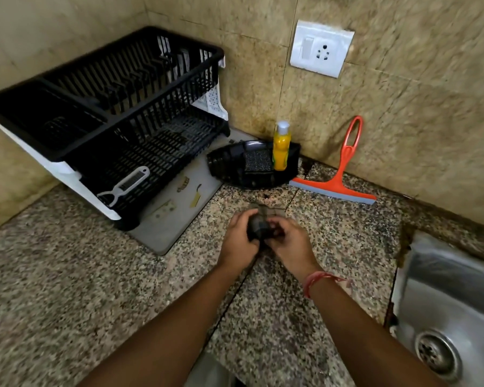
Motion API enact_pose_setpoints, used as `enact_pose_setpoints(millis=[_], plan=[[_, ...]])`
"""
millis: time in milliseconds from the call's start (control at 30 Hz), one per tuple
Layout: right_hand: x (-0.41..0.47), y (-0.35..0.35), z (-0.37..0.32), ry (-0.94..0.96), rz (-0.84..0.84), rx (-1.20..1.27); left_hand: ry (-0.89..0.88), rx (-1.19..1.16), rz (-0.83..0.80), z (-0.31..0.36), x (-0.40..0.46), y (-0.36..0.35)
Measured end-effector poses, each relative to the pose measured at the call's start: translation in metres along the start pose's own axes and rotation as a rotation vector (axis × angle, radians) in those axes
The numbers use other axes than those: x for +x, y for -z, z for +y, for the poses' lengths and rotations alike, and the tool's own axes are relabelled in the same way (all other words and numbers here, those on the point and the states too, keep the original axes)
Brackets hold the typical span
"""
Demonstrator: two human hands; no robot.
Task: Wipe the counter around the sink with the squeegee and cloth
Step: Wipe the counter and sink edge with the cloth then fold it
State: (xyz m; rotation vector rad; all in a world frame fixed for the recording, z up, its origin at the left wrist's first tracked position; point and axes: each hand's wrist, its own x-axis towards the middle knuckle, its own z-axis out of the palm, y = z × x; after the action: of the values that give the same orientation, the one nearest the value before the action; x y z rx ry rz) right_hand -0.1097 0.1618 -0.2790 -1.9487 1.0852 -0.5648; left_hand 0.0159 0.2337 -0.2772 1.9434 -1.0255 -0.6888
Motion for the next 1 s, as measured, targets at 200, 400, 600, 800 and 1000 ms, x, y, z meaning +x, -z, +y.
enact_pose_setpoints(millis=[200,400,600,800,1000], plan=[[0.008,0.029,-0.020,0.410,0.188,-0.373,-0.457,0.496,0.166,0.010,0.007,0.027],[-0.018,0.016,0.014,0.422,-0.232,-0.674,-0.431,0.627,-0.022,-0.041,-0.035,0.034],[0.008,-0.026,0.035,0.682,-0.560,-0.792,-0.007,0.796,-0.007,-0.103,-0.050,0.060],[0.039,-0.045,0.024,0.228,-0.287,-0.733,-0.086,0.755,0.004,-0.119,-0.050,0.063],[0.022,-0.015,0.048,0.238,-0.146,-0.914,-0.120,0.730,0.004,-0.122,-0.051,0.068]])
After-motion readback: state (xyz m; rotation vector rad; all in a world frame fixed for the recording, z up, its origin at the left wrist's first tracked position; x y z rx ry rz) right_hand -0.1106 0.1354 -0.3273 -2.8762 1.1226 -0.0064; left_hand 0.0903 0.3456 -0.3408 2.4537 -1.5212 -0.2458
